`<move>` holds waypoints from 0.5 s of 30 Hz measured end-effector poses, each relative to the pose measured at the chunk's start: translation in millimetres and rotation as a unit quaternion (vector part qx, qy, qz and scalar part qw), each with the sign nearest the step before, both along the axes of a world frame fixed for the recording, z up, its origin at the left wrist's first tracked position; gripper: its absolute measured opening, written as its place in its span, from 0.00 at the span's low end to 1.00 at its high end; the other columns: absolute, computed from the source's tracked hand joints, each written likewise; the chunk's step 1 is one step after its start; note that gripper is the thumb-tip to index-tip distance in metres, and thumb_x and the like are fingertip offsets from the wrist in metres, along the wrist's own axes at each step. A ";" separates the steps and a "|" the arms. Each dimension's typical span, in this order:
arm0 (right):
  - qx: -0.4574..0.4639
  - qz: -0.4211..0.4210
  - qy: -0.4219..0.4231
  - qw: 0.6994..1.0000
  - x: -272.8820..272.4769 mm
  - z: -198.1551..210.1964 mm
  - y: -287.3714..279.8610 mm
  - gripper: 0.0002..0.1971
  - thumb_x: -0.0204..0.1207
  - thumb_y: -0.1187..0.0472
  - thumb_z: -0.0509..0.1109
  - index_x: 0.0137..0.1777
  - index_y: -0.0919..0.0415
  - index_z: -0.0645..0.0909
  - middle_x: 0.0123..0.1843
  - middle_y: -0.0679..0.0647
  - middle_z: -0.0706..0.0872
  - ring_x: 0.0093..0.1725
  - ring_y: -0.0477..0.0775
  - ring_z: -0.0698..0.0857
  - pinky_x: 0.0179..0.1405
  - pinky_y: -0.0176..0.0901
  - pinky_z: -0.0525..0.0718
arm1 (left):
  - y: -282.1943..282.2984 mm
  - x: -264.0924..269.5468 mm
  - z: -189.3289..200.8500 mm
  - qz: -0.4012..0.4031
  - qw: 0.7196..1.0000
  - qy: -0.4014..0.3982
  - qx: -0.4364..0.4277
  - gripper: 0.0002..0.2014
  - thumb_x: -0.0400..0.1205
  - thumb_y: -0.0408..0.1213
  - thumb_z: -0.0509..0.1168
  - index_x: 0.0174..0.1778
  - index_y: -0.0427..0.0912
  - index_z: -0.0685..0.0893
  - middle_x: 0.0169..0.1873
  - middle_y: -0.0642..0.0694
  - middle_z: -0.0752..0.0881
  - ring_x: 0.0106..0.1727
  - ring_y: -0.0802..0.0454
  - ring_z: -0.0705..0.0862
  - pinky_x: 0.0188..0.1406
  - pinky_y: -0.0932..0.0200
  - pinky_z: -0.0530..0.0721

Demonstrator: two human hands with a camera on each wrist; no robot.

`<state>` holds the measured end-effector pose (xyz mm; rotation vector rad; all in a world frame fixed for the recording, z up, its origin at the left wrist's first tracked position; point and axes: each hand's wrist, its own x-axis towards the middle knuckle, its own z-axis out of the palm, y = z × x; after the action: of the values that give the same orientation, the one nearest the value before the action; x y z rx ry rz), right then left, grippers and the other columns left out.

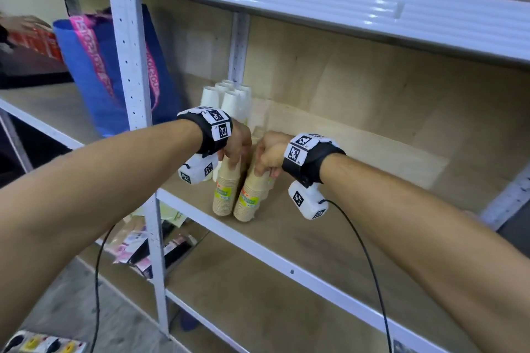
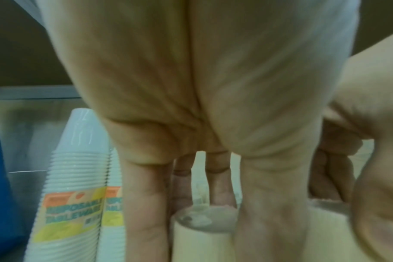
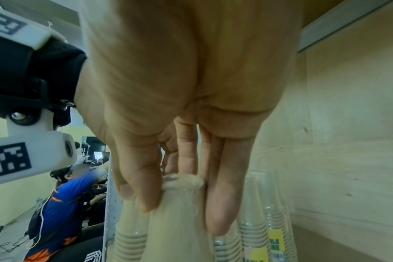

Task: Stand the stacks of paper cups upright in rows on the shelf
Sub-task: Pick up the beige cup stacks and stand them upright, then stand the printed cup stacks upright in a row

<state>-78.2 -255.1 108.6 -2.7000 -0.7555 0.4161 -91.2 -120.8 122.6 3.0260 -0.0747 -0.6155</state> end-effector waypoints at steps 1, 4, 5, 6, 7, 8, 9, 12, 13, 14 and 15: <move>0.000 0.003 -0.003 1.000 0.2 -0.4 1.2 0.08 0.68 0.67 0.80 0.34 0.60 0.83 0.31 0.57 0.87 0.28 0.53 0.87 0.36 0.47 0.91 | 1.5 0.1 -2.0 0.000 1.000 -0.005 -0.003 0.24 0.73 0.29 0.77 0.64 0.35 0.81 0.57 0.34 0.86 0.44 0.41 0.90 0.49 0.47 0.91; -0.007 0.003 -0.013 1.000 1.8 -4.0 4.5 0.07 0.67 0.68 0.81 0.35 0.62 0.84 0.32 0.57 0.86 0.29 0.54 0.87 0.38 0.52 0.92 | 3.7 1.7 -7.0 0.004 1.000 -0.012 -0.021 0.23 0.73 0.30 0.78 0.63 0.34 0.81 0.57 0.33 0.86 0.39 0.43 0.89 0.46 0.49 0.91; -0.009 0.000 -0.017 1.000 2.3 -5.3 5.4 0.07 0.67 0.68 0.81 0.36 0.62 0.84 0.32 0.58 0.86 0.30 0.55 0.87 0.40 0.53 0.92 | 4.2 2.5 -8.1 0.006 1.000 -0.012 -0.026 0.23 0.73 0.30 0.78 0.62 0.34 0.81 0.57 0.33 0.86 0.39 0.43 0.90 0.45 0.49 0.91; -0.009 -0.004 -0.020 1.000 2.9 -6.3 6.1 0.07 0.67 0.68 0.81 0.37 0.62 0.84 0.33 0.58 0.86 0.31 0.55 0.87 0.40 0.53 0.92 | 4.6 3.2 -9.2 0.006 0.999 -0.011 -0.030 0.22 0.72 0.30 0.78 0.61 0.34 0.81 0.56 0.33 0.86 0.40 0.42 0.90 0.44 0.50 0.91; -0.008 -0.005 -0.020 1.000 3.3 -7.0 6.5 0.07 0.67 0.68 0.81 0.38 0.63 0.84 0.34 0.58 0.86 0.31 0.56 0.87 0.40 0.53 0.92 | 5.0 3.3 -9.6 0.008 0.999 -0.010 -0.034 0.22 0.72 0.30 0.78 0.61 0.34 0.81 0.56 0.33 0.86 0.39 0.42 0.89 0.43 0.51 0.91; -0.008 -0.004 -0.019 1.000 3.7 -7.2 6.9 0.07 0.67 0.68 0.81 0.39 0.64 0.85 0.34 0.58 0.86 0.31 0.56 0.87 0.39 0.53 0.92 | 5.9 3.8 -10.1 0.008 0.999 -0.008 -0.037 0.22 0.72 0.30 0.78 0.60 0.34 0.81 0.55 0.34 0.86 0.38 0.43 0.89 0.41 0.52 0.90; -0.007 -0.003 -0.017 1.000 4.0 -7.2 7.1 0.07 0.67 0.67 0.81 0.40 0.65 0.86 0.34 0.58 0.87 0.32 0.56 0.88 0.39 0.52 0.92 | 6.8 3.9 -10.5 0.009 0.999 -0.005 -0.042 0.21 0.72 0.30 0.78 0.60 0.34 0.81 0.53 0.34 0.86 0.37 0.44 0.89 0.38 0.54 0.90; -0.008 -0.005 -0.014 1.000 4.0 -7.1 8.8 0.10 0.66 0.66 0.82 0.46 0.67 0.87 0.37 0.60 0.89 0.34 0.57 0.89 0.38 0.52 0.93 | 8.9 2.4 -10.5 0.014 0.999 -0.001 -0.047 0.20 0.73 0.31 0.78 0.58 0.35 0.80 0.48 0.36 0.85 0.35 0.45 0.88 0.35 0.55 0.89; -0.009 -0.004 -0.015 1.000 3.6 -6.8 9.3 0.11 0.66 0.66 0.82 0.46 0.67 0.87 0.39 0.61 0.89 0.35 0.57 0.90 0.39 0.53 0.93 | 9.6 2.1 -10.5 0.015 0.999 -0.003 -0.046 0.20 0.73 0.31 0.78 0.58 0.35 0.80 0.47 0.36 0.85 0.36 0.43 0.89 0.38 0.53 0.90; -0.009 -0.001 -0.014 1.000 2.6 -5.9 9.9 0.11 0.66 0.66 0.82 0.47 0.67 0.87 0.39 0.61 0.89 0.35 0.57 0.90 0.40 0.53 0.92 | 10.2 2.1 -10.2 0.016 0.999 -0.004 -0.047 0.20 0.73 0.32 0.78 0.58 0.34 0.81 0.47 0.36 0.86 0.39 0.41 0.89 0.41 0.51 0.90; -0.007 0.002 -0.012 1.000 1.9 -5.0 10.1 0.11 0.66 0.65 0.82 0.48 0.67 0.87 0.39 0.60 0.89 0.35 0.57 0.89 0.41 0.53 0.92 | 10.5 1.5 -9.3 0.017 0.999 -0.003 -0.051 0.20 0.73 0.32 0.78 0.59 0.33 0.81 0.48 0.35 0.86 0.42 0.39 0.90 0.45 0.48 0.91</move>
<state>-76.4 -245.0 103.7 -2.7212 -0.7667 0.3922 -89.7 -110.3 113.3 2.9246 -0.0519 -0.5797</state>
